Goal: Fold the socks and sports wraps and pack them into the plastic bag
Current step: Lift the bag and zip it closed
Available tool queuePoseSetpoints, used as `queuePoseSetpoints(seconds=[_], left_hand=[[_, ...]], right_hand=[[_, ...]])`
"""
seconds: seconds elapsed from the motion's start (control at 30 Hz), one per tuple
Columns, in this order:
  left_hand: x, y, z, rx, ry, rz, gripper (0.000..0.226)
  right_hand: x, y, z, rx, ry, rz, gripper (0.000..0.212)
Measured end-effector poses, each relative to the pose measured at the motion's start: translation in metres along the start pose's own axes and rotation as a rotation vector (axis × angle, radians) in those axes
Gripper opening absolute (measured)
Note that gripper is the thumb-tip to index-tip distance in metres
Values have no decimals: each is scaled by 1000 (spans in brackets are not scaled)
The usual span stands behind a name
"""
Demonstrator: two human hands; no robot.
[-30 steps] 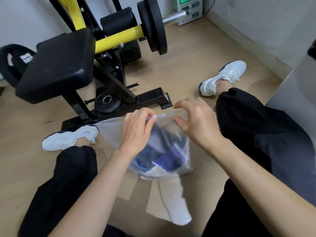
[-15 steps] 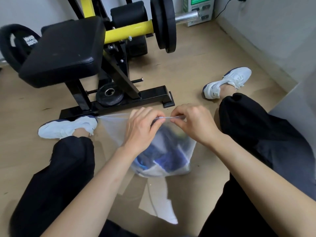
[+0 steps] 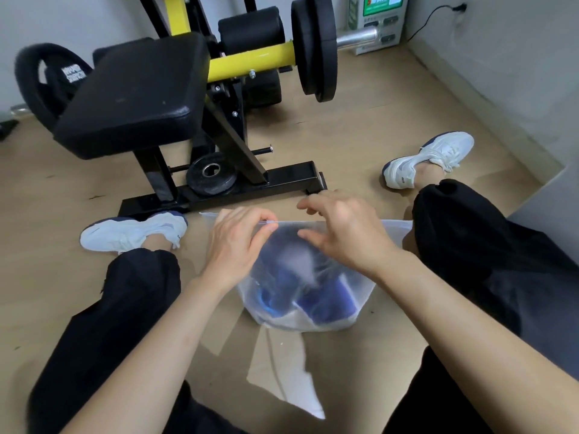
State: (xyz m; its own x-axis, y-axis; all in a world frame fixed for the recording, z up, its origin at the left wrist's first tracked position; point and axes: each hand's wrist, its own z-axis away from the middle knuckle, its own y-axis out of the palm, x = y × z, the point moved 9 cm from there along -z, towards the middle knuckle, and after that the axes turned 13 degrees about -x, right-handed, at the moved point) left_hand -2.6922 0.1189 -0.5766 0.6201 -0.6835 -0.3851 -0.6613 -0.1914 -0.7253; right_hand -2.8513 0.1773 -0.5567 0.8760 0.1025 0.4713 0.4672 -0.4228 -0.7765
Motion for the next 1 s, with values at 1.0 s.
queuePoseSetpoints(seconds=[1.0], left_hand=[[103,-36,61,-121,-818,600,22]], right_hand=[[-4,22,-4,30,46,-90,10]])
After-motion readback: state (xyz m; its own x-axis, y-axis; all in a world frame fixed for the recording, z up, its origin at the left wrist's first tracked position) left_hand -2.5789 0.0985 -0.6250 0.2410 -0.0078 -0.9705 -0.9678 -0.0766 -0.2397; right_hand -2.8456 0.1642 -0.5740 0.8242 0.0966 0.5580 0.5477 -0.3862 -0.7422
